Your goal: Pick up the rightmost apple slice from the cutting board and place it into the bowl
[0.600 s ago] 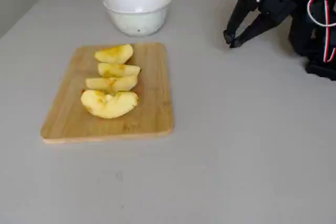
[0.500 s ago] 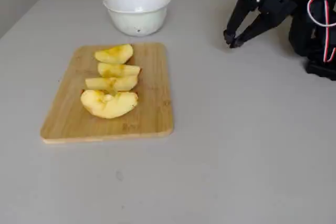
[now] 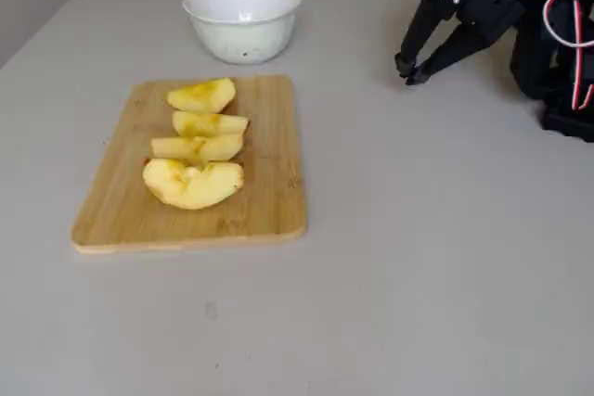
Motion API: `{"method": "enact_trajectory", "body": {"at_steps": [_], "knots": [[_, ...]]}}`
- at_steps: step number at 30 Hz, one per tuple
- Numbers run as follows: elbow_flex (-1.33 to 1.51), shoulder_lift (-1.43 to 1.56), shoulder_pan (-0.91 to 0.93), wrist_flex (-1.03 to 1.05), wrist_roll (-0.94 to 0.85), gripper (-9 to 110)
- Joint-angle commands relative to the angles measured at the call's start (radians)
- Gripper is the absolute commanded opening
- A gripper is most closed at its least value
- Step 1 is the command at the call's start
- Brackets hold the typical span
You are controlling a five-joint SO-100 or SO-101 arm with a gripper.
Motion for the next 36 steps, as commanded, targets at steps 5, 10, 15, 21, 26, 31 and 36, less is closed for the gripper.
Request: {"method": "enact_trajectory", "body": {"at_steps": [5, 10, 15, 21, 26, 31, 36], "knots": [[-0.028, 0.009, -0.002, 0.002, 0.005, 0], [-0.028, 0.009, -0.002, 0.002, 0.005, 0], [-0.028, 0.009, -0.002, 0.002, 0.005, 0], [-0.028, 0.009, -0.002, 0.002, 0.005, 0], [-0.028, 0.009, -0.002, 0.002, 0.005, 0], [-0.028, 0.009, -0.002, 0.002, 0.005, 1], [-0.032, 0.009, -0.043, 0.0, -0.268, 16]]}}
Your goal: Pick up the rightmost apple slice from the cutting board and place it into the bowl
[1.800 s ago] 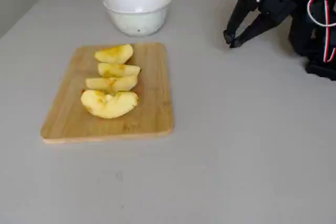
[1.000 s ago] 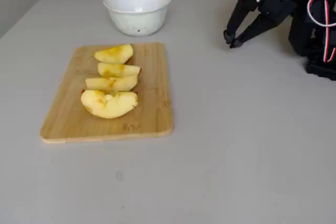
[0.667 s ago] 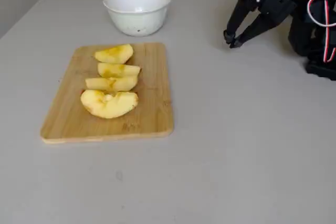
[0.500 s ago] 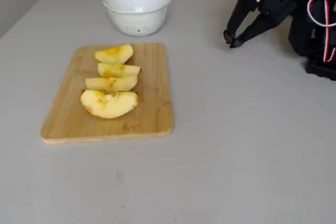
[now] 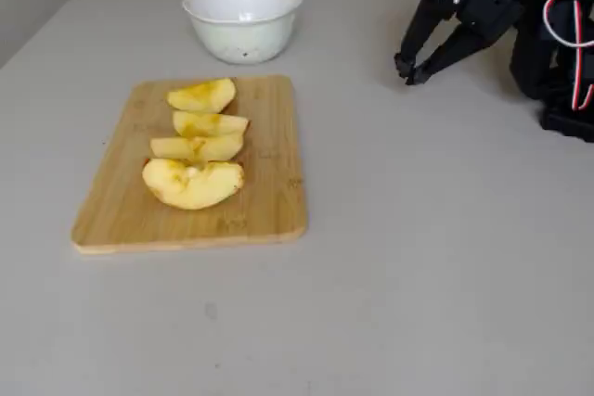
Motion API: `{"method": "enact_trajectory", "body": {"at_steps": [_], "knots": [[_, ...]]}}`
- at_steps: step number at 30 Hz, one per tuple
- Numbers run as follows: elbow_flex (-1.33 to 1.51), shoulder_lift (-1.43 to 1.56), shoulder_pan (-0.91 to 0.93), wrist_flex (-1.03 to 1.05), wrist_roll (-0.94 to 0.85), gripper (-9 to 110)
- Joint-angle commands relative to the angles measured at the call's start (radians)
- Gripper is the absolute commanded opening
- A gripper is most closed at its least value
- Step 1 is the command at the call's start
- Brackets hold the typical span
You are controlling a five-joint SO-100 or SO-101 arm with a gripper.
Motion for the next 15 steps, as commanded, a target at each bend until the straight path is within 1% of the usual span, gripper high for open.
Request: {"method": "enact_trajectory", "body": {"at_steps": [1, 2, 4, 7, 10, 11, 12, 15], "knots": [[-0.032, 0.011, -0.054, -0.005, -0.333, 19], [-0.034, 0.011, -0.089, 0.002, -0.433, 22], [-0.057, 0.012, -0.172, 0.04, -0.661, 23], [-0.15, -0.044, -0.212, 0.035, -0.828, 23], [-0.376, -0.393, -0.198, -0.002, -1.015, 24], [-0.48, -0.534, -0.181, 0.003, -1.072, 30], [-0.584, -0.655, -0.163, 0.012, -1.117, 32], [-0.882, -0.943, -0.124, 0.067, -1.213, 43]]}}
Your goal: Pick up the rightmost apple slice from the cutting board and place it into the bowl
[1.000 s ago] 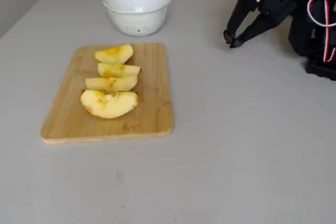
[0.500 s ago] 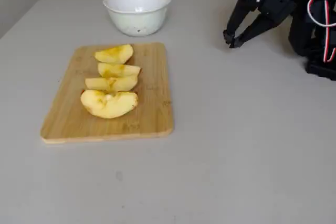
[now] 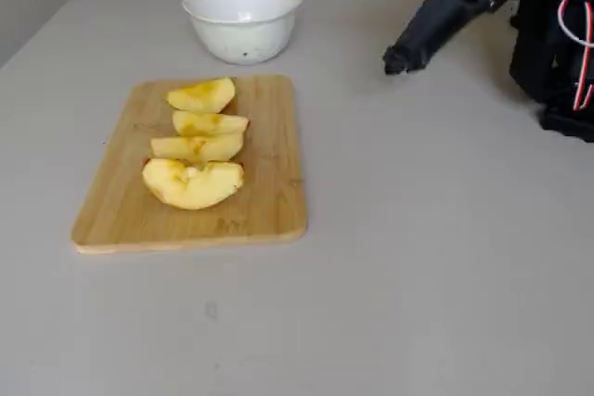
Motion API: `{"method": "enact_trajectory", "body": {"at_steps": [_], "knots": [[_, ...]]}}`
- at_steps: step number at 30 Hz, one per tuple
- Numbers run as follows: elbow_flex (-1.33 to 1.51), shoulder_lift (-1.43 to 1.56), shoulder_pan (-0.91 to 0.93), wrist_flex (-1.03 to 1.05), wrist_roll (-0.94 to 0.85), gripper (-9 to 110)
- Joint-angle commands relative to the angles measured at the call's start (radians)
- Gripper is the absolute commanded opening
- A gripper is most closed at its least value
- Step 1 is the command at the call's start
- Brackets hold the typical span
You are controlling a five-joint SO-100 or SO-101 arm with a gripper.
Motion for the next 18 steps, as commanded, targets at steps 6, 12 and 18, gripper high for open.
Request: {"method": "enact_trajectory", "body": {"at_steps": [6, 12, 18], "knots": [[-0.971, -0.925, 0.074, 0.107, -0.281, 55], [-1.465, -1.381, 0.109, 0.209, -0.307, 55], [-1.894, -1.746, 0.173, 0.308, -0.341, 52]]}}
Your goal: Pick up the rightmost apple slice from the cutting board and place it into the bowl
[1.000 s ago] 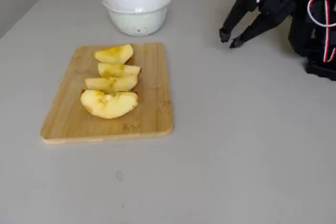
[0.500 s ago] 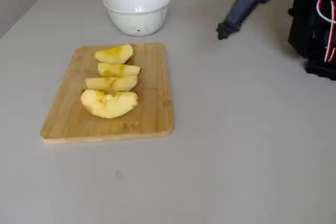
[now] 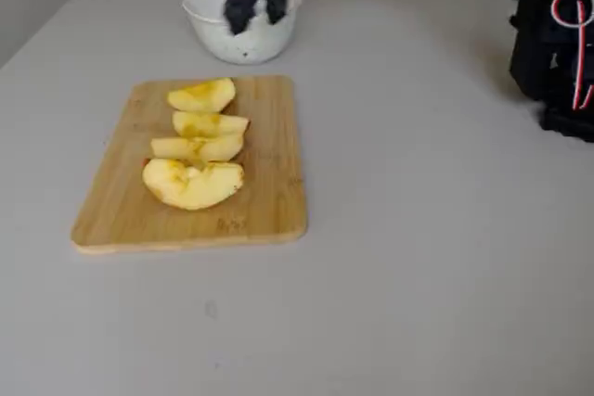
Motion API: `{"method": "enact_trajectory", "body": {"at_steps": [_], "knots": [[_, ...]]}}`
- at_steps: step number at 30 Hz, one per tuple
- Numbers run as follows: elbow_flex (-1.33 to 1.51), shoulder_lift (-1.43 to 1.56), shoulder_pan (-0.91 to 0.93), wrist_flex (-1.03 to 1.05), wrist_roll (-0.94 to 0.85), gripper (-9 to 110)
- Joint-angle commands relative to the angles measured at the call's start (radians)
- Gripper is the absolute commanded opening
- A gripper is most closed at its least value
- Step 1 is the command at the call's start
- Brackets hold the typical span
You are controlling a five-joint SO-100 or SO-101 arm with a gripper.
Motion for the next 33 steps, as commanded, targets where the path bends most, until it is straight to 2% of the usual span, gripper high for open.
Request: {"method": "enact_trajectory", "body": {"at_steps": [1, 11, 33], "knots": [[-0.408, -0.241, 0.052, 0.084, -0.029, 52], [-1.164, -0.784, 0.107, 0.324, -0.057, 51], [-1.175, -0.94, 0.043, 0.35, -0.025, 38]]}}
